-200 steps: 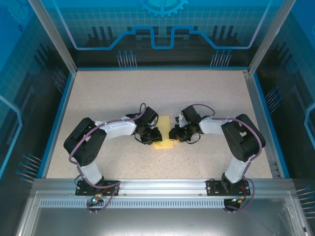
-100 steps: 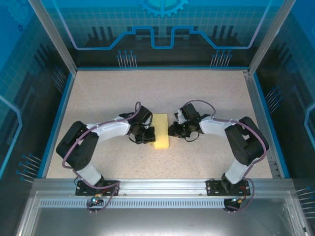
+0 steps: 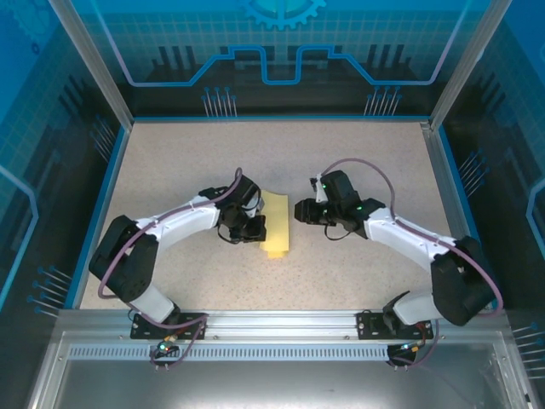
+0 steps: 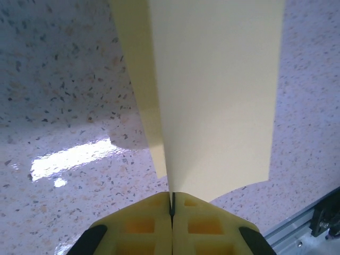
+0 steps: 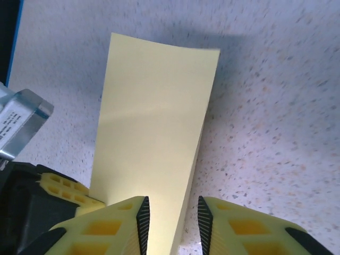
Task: Fold a paper plane with a square sheet of paper (pick it up from the middle)
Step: Fold the triangle a second time at the center of the table.
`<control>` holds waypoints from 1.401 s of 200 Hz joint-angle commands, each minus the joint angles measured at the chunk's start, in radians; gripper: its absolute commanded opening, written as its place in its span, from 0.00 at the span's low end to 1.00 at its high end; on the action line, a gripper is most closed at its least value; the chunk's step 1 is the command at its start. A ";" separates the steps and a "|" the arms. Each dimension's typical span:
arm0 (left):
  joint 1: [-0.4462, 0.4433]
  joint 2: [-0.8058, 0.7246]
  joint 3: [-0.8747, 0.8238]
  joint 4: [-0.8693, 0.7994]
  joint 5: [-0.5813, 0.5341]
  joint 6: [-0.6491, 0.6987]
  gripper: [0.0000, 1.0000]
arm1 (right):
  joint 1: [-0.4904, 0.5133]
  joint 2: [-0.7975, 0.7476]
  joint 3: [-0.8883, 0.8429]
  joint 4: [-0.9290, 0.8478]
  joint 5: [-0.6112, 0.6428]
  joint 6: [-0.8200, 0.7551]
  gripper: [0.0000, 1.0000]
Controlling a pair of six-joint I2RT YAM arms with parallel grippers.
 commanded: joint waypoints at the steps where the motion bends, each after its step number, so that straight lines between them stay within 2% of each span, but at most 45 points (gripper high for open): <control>1: 0.005 -0.079 0.082 -0.145 -0.070 0.060 0.08 | -0.028 -0.035 -0.026 -0.077 0.077 -0.019 0.35; 42: 0.007 -0.205 0.219 -0.336 -0.164 0.135 0.09 | -0.041 -0.049 -0.039 -0.062 0.075 -0.006 0.37; 74: 0.005 -0.213 0.265 -0.372 -0.152 0.193 0.10 | -0.042 -0.048 -0.057 -0.042 0.077 0.012 0.39; 117: -0.019 -0.087 0.219 -0.276 -0.088 0.243 0.09 | -0.044 -0.037 -0.070 -0.028 0.057 0.016 0.40; 149: -0.045 -0.009 0.157 -0.148 0.074 0.268 0.09 | -0.044 -0.002 -0.071 0.002 -0.001 0.004 0.40; 164: -0.046 0.013 0.119 -0.102 0.097 0.250 0.09 | -0.044 0.031 -0.071 0.033 -0.053 -0.003 0.39; 198: -0.047 0.017 0.042 -0.068 0.070 0.229 0.08 | -0.017 0.140 -0.044 0.085 -0.128 -0.008 0.37; 242: -0.044 0.007 -0.023 -0.092 -0.039 0.178 0.08 | 0.038 0.283 0.046 0.113 -0.162 -0.002 0.33; 280: -0.042 0.039 -0.015 -0.062 -0.036 0.141 0.07 | 0.077 0.390 0.117 0.127 -0.201 0.025 0.25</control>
